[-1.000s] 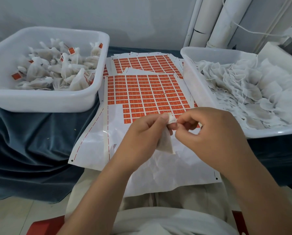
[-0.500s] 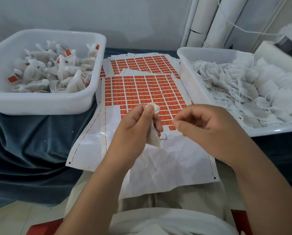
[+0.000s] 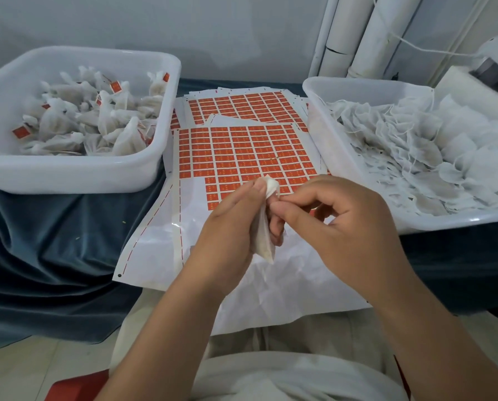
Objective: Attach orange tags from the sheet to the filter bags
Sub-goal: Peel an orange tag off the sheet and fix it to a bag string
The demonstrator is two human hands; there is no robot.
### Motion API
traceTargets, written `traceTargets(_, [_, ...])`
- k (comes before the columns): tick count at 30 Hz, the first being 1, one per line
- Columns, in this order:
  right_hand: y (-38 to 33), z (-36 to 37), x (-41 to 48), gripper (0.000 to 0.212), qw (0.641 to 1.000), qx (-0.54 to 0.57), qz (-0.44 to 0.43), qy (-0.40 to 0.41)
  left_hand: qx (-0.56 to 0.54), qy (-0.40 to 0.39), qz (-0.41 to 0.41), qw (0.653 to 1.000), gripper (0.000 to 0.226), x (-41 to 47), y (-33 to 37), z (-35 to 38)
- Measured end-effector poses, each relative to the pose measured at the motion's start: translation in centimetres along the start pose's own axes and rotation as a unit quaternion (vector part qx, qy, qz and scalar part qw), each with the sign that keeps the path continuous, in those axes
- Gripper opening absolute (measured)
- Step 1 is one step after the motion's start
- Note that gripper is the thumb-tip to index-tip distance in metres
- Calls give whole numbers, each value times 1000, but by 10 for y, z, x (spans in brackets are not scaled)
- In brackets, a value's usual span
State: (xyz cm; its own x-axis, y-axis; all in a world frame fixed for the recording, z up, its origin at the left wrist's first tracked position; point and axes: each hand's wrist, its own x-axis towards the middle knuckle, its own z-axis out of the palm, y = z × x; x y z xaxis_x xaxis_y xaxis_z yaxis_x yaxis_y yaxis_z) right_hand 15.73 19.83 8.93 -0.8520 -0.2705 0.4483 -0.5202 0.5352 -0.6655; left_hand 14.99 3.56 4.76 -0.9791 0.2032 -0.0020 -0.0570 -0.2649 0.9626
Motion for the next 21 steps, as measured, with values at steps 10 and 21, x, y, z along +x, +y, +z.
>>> traceTargets(10, [-5,-1,-5,16,995,67,71,29,-205,-104,-38,972,45,-1,0,3])
traceTargets(21, [-1,1,-4,8,997,-51,-8,64,123,14,53,991,43,-10,7,11])
